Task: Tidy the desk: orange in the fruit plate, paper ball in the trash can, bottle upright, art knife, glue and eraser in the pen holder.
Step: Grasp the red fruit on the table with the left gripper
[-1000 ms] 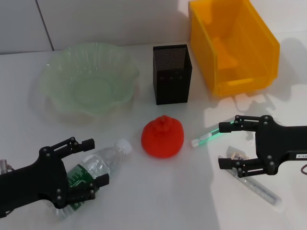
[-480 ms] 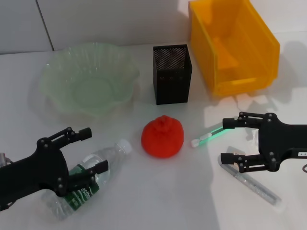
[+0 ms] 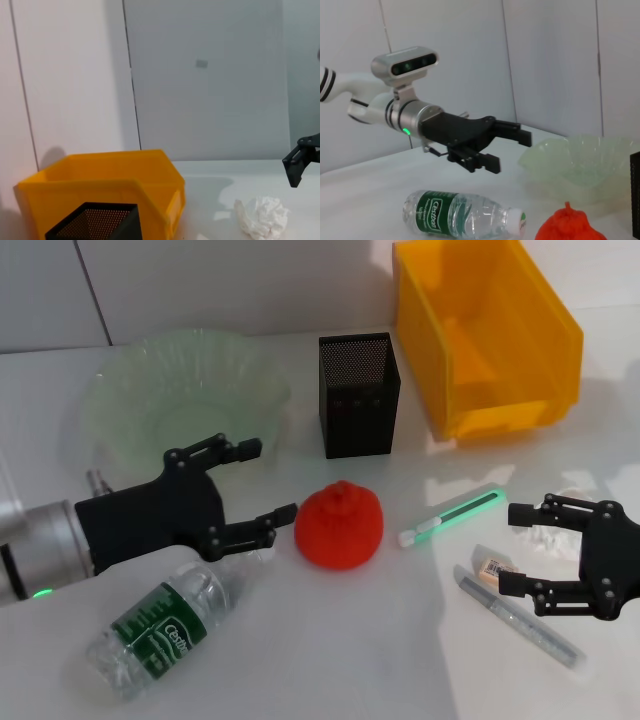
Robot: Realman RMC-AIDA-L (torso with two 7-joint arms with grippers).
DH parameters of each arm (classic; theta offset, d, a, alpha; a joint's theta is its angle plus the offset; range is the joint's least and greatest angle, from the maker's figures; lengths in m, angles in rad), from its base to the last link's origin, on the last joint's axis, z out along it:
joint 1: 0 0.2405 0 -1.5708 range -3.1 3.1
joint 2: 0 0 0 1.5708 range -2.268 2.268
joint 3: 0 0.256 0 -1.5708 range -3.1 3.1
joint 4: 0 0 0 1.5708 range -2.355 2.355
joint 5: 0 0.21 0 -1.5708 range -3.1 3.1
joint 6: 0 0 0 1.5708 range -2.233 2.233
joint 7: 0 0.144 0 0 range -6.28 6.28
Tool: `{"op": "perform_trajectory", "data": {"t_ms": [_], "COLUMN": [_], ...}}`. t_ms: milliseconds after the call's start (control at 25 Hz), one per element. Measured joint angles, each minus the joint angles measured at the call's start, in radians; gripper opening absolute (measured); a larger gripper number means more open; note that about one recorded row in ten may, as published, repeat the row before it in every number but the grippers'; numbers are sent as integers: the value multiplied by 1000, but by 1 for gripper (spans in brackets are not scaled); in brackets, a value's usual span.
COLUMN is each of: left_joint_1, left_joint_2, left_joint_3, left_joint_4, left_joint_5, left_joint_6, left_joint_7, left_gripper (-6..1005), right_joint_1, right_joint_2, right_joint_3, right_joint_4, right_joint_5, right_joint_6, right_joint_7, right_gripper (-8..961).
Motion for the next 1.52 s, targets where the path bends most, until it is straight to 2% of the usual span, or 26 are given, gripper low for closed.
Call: {"op": "perform_trajectory", "data": {"t_ms": [40,80,120,160,240,400,480,560,640,680,720,760,880,1280,1320,1520], "left_joint_1": [0,-63,-92,-92,-143,-159,-183,-189,-189,-197,-197,-202,-203,-198,-194,-189], "left_joint_2": [0,-1,-5,-5,-9,-9,-8,-8,-8,-8,-8,-8,-8,-8,-8,-8], "left_joint_3": [0,41,80,80,181,223,289,331,331,380,380,432,475,504,532,542], "left_joint_4": [0,-22,-22,-22,-16,-16,-15,-12,-12,-6,-6,-3,-1,-9,0,10], "left_joint_5": [0,1,1,1,-4,-5,-31,-57,-57,-74,-74,-81,-101,-113,-112,-112], "left_joint_6": [0,-57,-104,-104,-193,-215,-284,-318,-318,-367,-367,-427,-474,-493,-498,-506], "left_joint_7": [0,18,26,26,34,36,50,51,51,51,51,45,39,38,45,46], "left_gripper": [824,824,824,824,824,824,824,824,824,824,824,824,824,825,825,772], "right_joint_1": [-3,-3,-5,-10,-13,-17,-18,-18,-17,-15,-13,-9,-7,0,0,1], "right_joint_2": [0,0,0,0,0,0,0,0,0,0,0,1,1,3,3,3], "right_joint_3": [0,0,0,0,0,0,1,7,8,8,8,8,8,8,8,8], "right_joint_4": [0,0,-1,-1,-1,-1,-1,-1,-1,-1,-1,-1,-1,0,0,-1], "right_joint_5": [0,0,0,1,1,1,1,1,1,1,1,1,1,1,1,1], "right_joint_6": [0,0,-1,-1,-1,-2,-3,-2,-1,0,0,0,0,1,1,-1], "right_joint_7": [0,0,0,0,1,1,1,1,1,1,2,2,2,2,2,2], "right_gripper": [827,827,827,827,827,827,827,827,827,827,827,827,827,827,827,826]}}
